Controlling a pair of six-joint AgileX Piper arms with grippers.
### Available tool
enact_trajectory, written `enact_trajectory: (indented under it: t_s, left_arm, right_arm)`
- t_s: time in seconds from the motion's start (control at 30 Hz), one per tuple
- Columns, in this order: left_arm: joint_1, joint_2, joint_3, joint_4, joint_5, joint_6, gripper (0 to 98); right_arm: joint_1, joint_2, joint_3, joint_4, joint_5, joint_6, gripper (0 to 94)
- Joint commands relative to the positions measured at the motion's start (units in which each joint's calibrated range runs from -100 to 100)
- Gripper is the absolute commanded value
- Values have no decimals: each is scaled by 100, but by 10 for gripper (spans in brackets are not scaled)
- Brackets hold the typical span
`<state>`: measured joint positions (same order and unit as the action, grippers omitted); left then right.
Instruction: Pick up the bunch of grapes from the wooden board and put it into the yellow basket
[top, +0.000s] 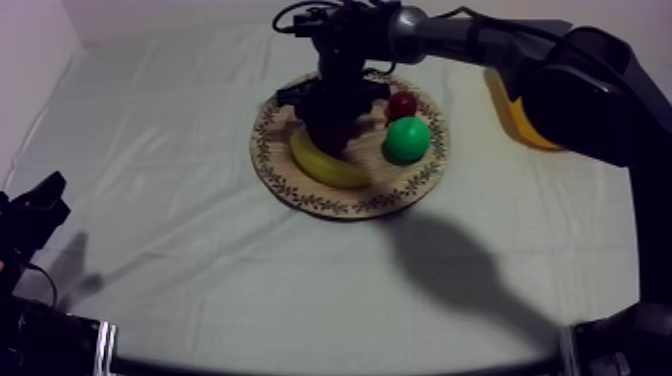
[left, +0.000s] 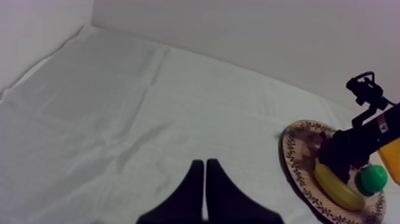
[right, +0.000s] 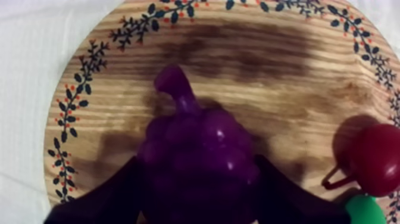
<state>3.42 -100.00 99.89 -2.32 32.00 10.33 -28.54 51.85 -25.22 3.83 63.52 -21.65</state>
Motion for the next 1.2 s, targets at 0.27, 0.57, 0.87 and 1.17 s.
enact_trajectory:
  t_s: [0.27,0.57,0.87,1.17]
  left_arm:
    - [2,0,0,0,1,0,1]
    - [2,0,0,0,1,0,1]
    - [2,0,0,0,1,0,1]
    - [2,0,0,0,1,0,1]
  right_arm:
    - [32,-166,273,78,-129,1,264]
    - [20,-755,890,179,-192,-1,253]
    - [53,-1740,1823,335,-280,94,240]
    - [289,-3059,2790,410,-82,299,244]
